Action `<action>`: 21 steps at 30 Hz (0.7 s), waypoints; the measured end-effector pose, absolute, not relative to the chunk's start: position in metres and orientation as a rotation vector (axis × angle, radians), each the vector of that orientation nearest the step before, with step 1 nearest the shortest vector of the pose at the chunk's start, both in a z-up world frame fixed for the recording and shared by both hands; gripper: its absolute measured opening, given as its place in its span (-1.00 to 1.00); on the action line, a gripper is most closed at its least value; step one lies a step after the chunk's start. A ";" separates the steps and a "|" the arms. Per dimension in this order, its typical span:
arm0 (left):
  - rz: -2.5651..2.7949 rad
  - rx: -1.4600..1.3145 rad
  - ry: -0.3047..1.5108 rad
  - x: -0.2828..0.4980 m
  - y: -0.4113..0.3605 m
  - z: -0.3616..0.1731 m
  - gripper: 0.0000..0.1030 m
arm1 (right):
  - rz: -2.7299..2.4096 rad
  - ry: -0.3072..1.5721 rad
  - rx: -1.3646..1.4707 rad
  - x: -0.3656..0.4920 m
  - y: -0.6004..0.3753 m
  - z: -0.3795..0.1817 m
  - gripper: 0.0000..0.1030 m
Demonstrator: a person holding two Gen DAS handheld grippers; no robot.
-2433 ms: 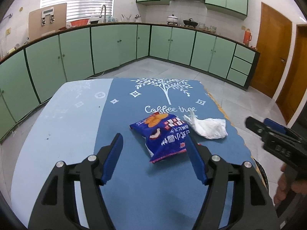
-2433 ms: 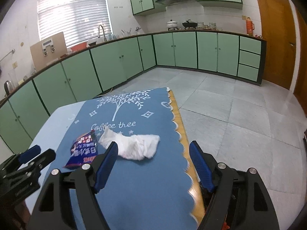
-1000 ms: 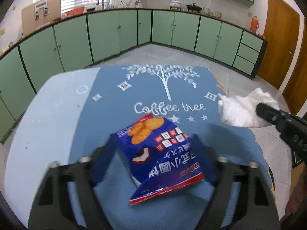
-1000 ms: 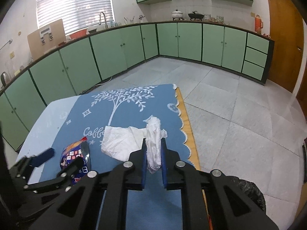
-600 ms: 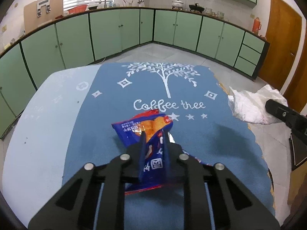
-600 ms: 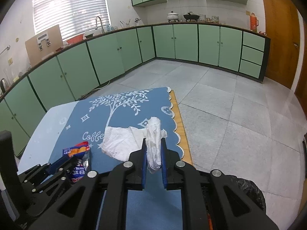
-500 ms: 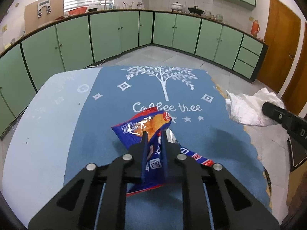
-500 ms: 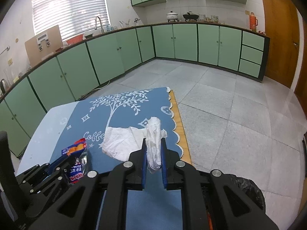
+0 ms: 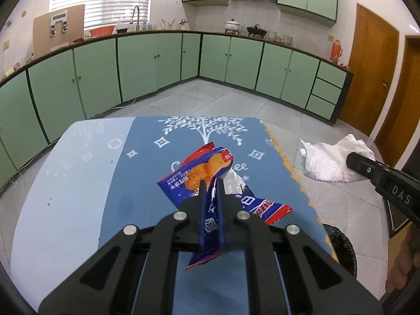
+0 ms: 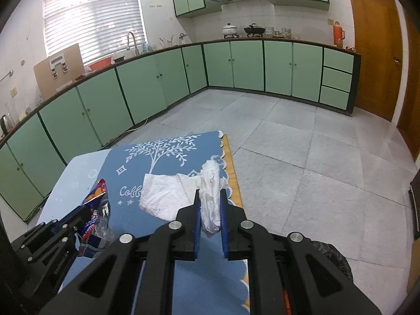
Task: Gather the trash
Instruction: 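Carry the biscuit bag and tissue over the black bin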
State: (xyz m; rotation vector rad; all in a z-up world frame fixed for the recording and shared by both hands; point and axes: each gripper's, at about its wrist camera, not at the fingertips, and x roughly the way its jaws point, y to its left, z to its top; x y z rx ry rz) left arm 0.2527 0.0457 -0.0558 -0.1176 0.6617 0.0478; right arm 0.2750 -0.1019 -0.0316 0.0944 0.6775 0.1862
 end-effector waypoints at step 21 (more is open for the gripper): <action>-0.172 -0.061 0.611 0.214 -0.056 -0.028 -0.89 | 0.039 0.647 0.149 0.202 -0.206 -0.011 -0.76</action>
